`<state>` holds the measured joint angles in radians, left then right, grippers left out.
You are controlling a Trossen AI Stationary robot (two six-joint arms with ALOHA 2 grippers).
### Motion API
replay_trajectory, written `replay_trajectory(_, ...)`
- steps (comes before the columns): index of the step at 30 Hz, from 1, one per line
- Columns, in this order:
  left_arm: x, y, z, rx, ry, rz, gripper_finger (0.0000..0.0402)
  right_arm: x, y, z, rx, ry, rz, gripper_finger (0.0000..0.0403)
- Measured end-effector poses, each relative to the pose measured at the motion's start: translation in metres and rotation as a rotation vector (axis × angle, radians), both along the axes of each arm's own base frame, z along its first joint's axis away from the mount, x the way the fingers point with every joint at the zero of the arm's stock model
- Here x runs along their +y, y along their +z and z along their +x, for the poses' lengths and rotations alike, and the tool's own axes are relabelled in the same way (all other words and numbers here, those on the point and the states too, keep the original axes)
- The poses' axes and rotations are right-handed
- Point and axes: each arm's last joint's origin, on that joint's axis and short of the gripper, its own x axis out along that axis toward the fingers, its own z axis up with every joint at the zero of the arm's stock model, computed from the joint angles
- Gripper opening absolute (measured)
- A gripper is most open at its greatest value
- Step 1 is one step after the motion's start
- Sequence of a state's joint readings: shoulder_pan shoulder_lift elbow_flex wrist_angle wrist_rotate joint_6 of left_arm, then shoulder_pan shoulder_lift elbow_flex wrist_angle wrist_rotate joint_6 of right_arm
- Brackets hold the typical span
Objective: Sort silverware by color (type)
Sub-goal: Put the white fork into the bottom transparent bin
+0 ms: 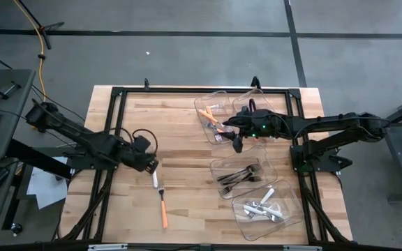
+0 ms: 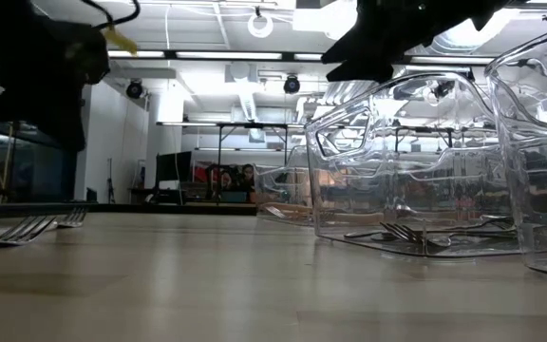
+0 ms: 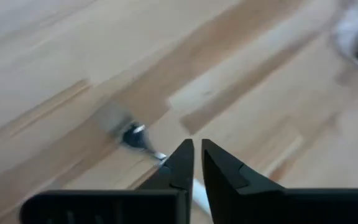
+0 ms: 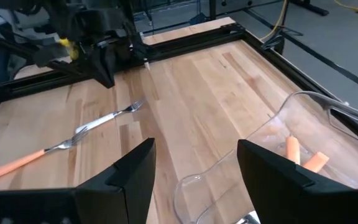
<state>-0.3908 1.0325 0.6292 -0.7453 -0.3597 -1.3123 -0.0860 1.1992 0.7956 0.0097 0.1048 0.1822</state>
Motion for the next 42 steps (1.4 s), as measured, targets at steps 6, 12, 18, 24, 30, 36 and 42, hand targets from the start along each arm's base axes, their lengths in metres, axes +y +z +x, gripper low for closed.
replay_trajectory(6, 0.0, -0.012, 0.001, 0.073, 0.169, -0.023, 0.0081, 0.0, 0.0, 0.0, 0.004, -0.008, -0.003, 0.021)
replay_trajectory(12, -0.003, -0.026, 0.007, 0.122, 0.282, -0.024, 0.0158, 0.0, 0.0, 0.0, 0.006, -0.008, -0.003, 0.021)
replay_trajectory(18, -0.002, -0.036, 0.012, 0.176, 0.318, -0.009, 0.0209, 0.0, -0.001, 0.0, 0.007, -0.008, -0.003, 0.021)
replay_trajectory(24, 0.011, -0.037, 0.013, 0.226, 0.305, 0.04, 0.0215, 0.0, -0.001, 0.0, 0.007, -0.008, -0.003, 0.021)
replay_trajectory(30, 0.027, -0.046, 0.012, 0.282, 0.285, 0.049, 0.0214, 0.0, -0.001, 0.0, 0.006, -0.008, -0.003, 0.021)
replay_trajectory(36, 0.038, -0.061, 0.011, 0.266, 0.24, 0.007, 0.0212, 0.0, -0.001, 0.0, 0.007, -0.008, -0.003, 0.021)
replay_trajectory(42, 0.043, -0.067, 0.014, 0.228, 0.185, -0.006, 0.0211, 0.0, -0.001, 0.0, 0.008, -0.008, -0.003, 0.021)
